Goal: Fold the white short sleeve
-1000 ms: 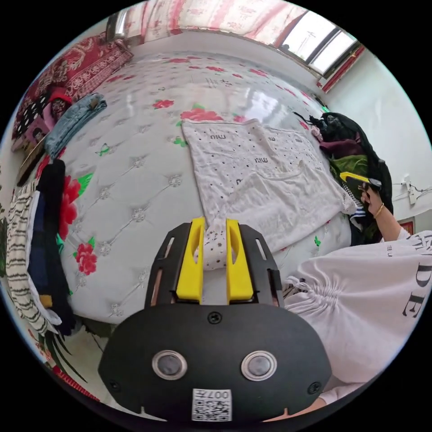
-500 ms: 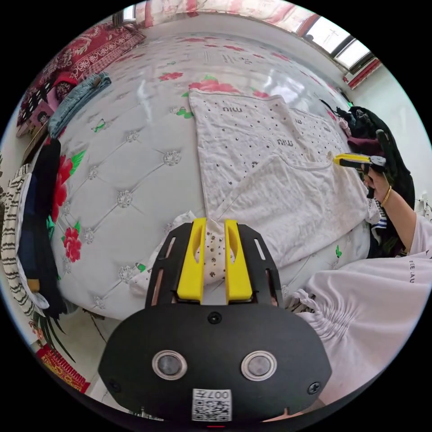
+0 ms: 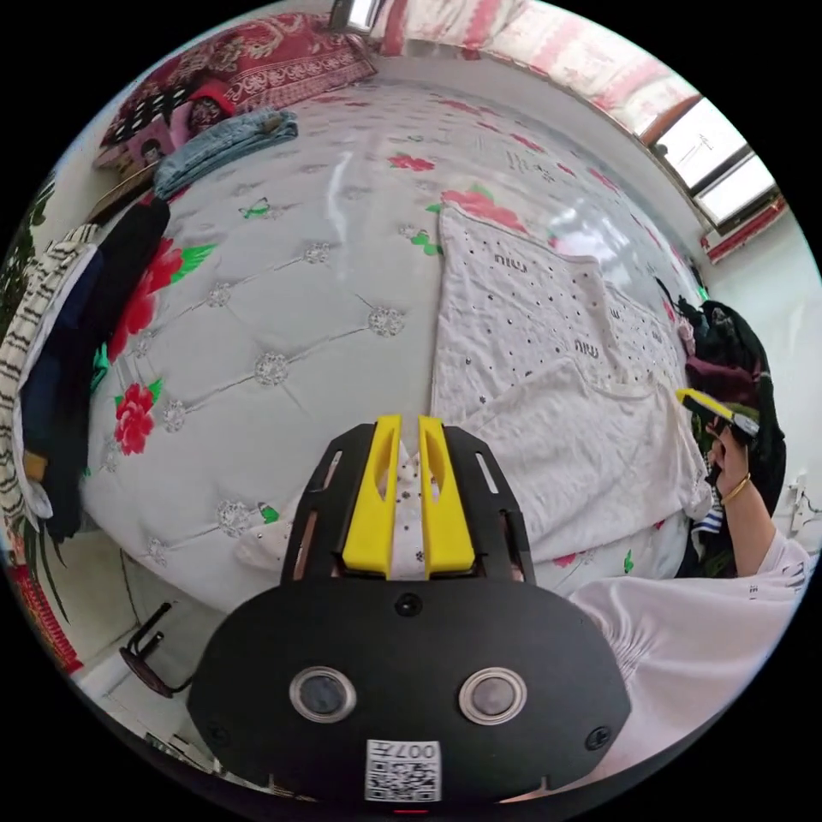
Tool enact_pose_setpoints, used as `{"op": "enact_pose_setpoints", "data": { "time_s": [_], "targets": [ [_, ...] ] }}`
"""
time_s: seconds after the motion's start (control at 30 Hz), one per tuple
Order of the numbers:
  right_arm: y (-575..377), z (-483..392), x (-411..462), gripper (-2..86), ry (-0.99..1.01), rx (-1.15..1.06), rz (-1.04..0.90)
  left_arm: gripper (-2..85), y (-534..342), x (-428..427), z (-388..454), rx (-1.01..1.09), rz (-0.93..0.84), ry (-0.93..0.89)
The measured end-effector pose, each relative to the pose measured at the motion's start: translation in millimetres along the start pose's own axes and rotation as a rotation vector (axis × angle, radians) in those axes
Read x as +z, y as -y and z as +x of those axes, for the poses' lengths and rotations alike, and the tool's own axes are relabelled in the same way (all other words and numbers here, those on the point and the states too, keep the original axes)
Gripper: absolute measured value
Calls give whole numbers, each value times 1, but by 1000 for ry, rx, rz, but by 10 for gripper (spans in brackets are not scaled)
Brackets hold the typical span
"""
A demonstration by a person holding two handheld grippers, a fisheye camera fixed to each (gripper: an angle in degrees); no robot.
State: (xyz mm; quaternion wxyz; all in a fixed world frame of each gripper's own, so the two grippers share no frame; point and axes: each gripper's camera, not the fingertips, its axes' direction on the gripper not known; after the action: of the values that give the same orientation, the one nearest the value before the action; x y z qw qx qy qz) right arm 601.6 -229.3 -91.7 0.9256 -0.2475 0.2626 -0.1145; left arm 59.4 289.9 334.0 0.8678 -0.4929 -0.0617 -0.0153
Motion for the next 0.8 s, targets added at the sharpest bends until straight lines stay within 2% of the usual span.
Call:
{"op": "enact_pose_setpoints", "data": {
  "time_s": [0.1,0.23,0.43,0.57,0.63,0.67,0.8],
  "targets": [
    [-15,-8,-21,20,-1,-18,83,46,-17,-25,-10,-4,68,27],
    [-39,-17,-33,33,45,-35,121,57,-33,-27,-11,70,48,15],
    [-40,3,-20,62,104,-54,20,96,-12,9,40,287,-9,-114],
    [-29,7,-1,62,119,-50,-50,99,13,49,81,388,-82,-89],
    [-29,2,15,52,119,-60,-122,88,17,69,94,403,-156,-17],
    [-33,-2,13,41,92,-56,-86,60,16,67,101,431,-128,32],
    [-49,-12,-3,7,1,-23,-52,1,10,57,109,422,-145,40]
  ]
}}
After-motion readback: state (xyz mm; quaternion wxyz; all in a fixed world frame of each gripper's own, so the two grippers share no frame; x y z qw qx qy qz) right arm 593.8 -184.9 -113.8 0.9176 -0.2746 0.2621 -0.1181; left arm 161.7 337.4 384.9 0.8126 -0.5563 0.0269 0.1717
